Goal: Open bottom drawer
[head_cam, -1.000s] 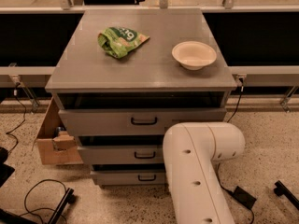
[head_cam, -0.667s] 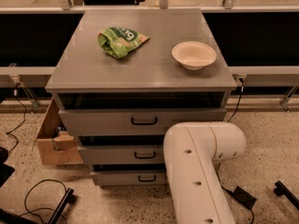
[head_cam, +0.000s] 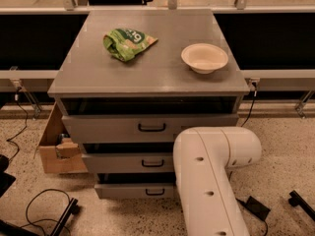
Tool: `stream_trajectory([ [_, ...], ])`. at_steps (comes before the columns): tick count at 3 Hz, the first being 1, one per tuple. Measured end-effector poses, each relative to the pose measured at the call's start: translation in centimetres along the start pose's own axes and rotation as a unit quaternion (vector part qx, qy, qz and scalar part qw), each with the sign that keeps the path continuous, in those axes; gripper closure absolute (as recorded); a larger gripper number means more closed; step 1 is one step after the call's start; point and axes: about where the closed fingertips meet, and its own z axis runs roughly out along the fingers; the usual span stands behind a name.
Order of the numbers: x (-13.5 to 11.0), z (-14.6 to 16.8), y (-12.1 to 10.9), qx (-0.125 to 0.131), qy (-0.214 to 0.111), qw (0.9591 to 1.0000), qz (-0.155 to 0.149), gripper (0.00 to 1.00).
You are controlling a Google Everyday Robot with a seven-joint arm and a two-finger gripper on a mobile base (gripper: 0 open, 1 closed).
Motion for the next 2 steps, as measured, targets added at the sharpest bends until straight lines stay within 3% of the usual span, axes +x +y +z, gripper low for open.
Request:
stream_trajectory([
  [2, -0.01, -0.65, -0.11, 0.000, 0.000, 1.0000, 0.000, 0.40],
])
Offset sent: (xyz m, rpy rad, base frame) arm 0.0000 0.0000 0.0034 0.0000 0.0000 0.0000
